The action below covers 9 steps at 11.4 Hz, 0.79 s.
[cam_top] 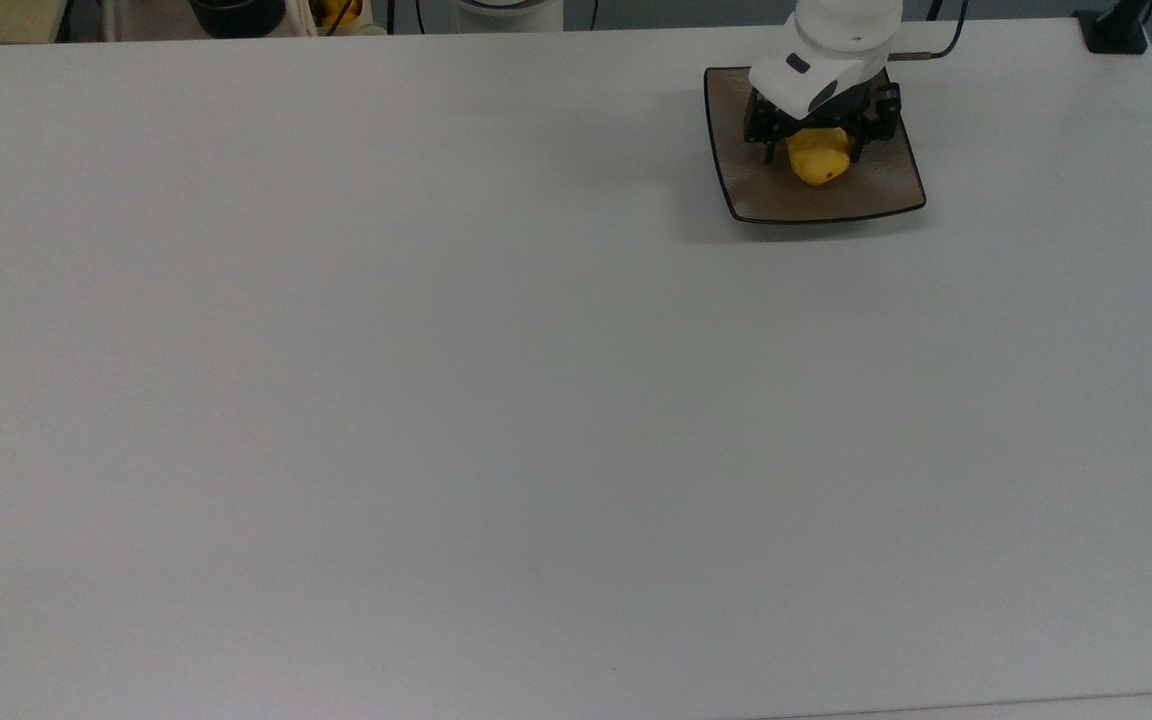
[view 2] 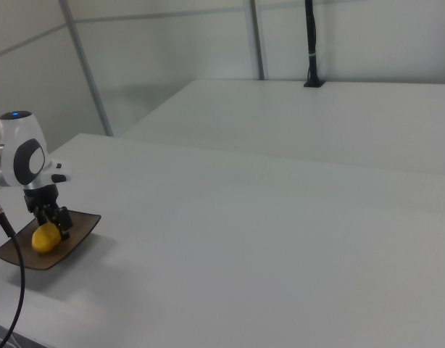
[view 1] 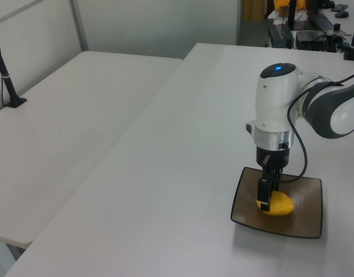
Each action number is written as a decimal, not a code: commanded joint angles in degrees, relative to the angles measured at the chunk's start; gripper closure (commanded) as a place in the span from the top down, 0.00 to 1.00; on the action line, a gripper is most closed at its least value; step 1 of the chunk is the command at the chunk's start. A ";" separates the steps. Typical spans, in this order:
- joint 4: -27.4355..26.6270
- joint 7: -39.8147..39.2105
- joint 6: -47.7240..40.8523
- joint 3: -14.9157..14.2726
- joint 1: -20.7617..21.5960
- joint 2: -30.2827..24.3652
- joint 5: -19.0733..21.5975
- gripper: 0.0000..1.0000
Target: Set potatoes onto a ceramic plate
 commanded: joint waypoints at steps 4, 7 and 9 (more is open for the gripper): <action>5.52 1.86 -8.63 -0.86 -4.98 -6.22 -1.16 1.00; 8.34 1.68 -18.74 -2.18 -9.29 -14.12 -1.95 1.00; 14.47 1.51 -28.65 -6.56 -11.14 -15.63 -2.04 1.00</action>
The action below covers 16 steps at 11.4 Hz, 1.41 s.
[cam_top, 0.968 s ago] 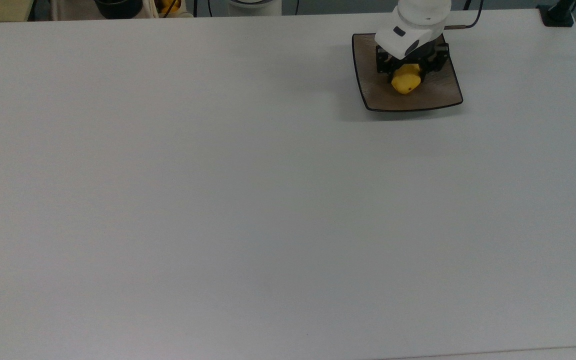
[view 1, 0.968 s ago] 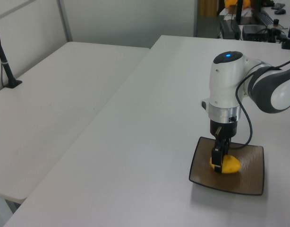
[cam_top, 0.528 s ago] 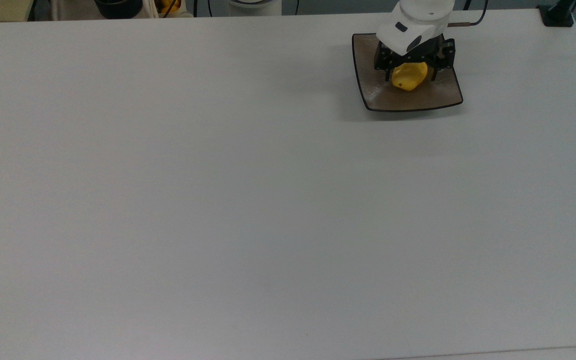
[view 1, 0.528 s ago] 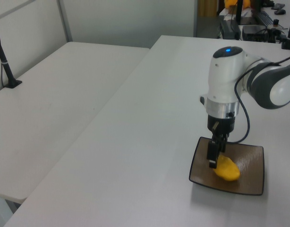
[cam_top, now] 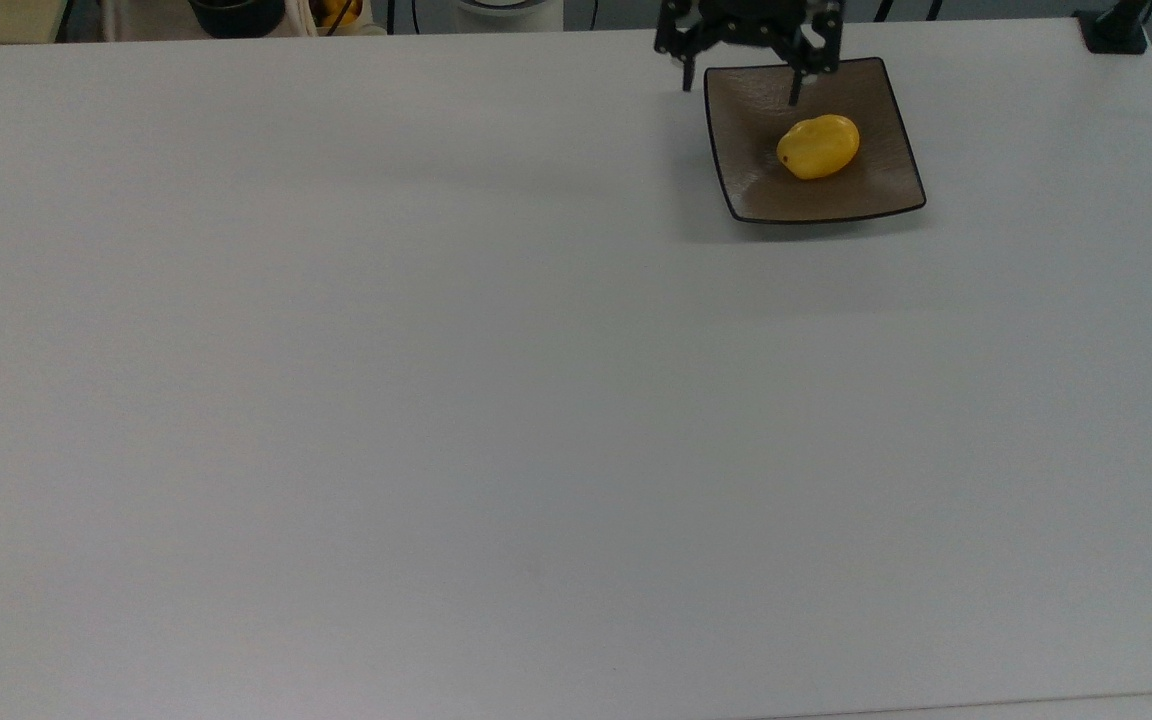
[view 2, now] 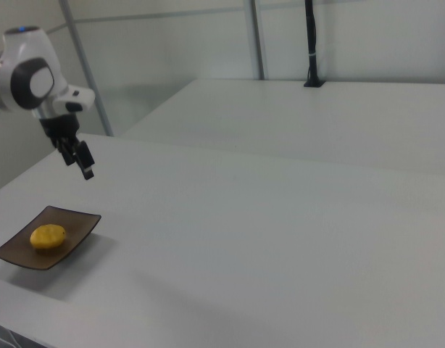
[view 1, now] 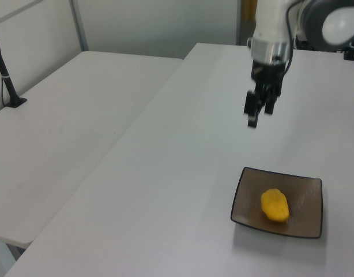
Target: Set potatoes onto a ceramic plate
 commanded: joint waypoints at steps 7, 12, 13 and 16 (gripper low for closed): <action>7.36 -21.36 -12.76 -14.82 -3.59 -5.85 -0.62 1.00; 7.36 -40.99 -7.40 -14.82 -8.78 -4.10 -0.27 1.00; 7.45 -41.10 -6.09 -14.82 -9.22 -3.40 -0.27 1.00; 7.45 -40.13 -6.60 -14.56 -10.28 -3.83 -0.18 1.00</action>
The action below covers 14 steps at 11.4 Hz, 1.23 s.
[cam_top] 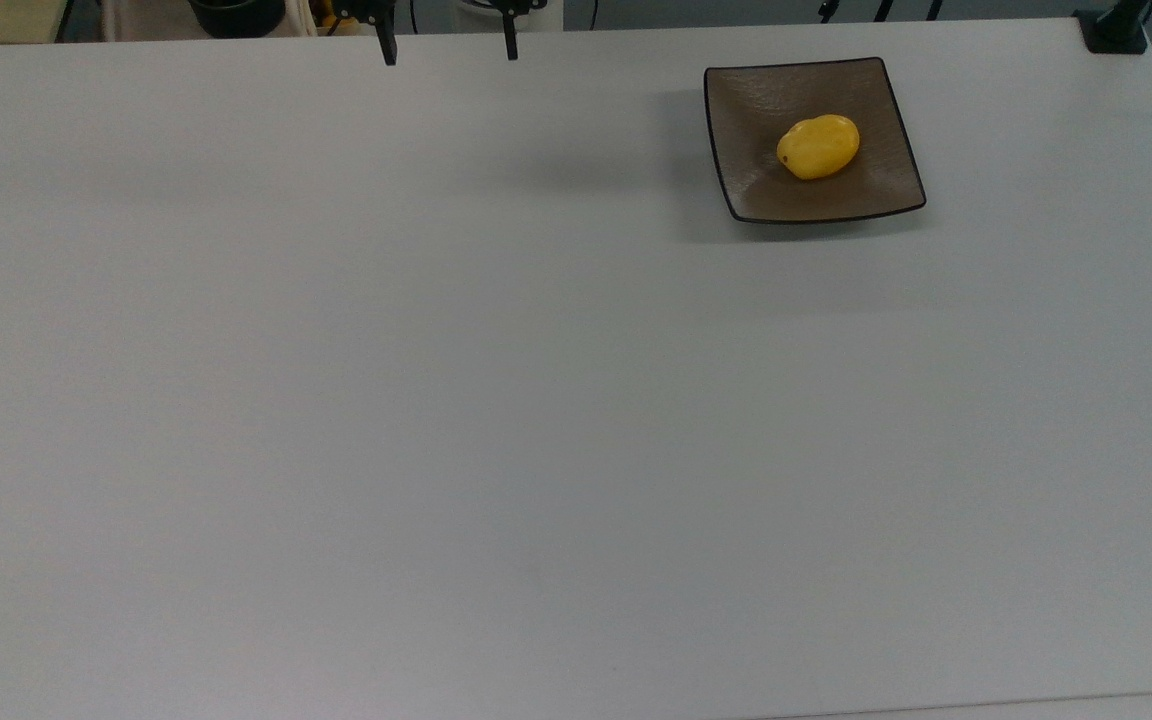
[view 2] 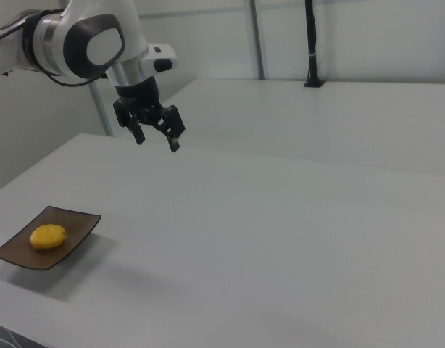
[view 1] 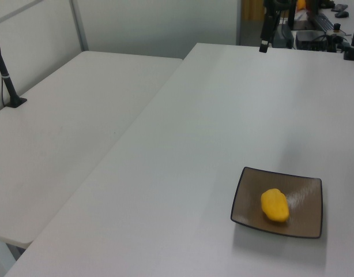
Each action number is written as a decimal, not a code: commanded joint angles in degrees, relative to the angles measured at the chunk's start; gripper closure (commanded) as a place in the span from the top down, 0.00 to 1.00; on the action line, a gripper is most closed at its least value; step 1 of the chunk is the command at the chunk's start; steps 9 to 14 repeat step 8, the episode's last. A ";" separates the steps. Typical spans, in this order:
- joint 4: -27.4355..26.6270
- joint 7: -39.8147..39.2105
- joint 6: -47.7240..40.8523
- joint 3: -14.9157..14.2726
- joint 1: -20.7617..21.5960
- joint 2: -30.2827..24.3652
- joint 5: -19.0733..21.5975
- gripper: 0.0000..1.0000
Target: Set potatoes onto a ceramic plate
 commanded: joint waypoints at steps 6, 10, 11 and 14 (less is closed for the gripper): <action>0.03 -0.99 -1.59 4.01 -2.21 -0.52 0.02 1.00; -0.06 -0.99 -1.51 4.01 -2.12 -0.34 -0.07 1.00; -0.06 -0.99 -1.51 4.01 -2.12 -0.34 -0.07 1.00; -0.06 -0.99 -1.51 4.01 -2.12 -0.34 -0.07 1.00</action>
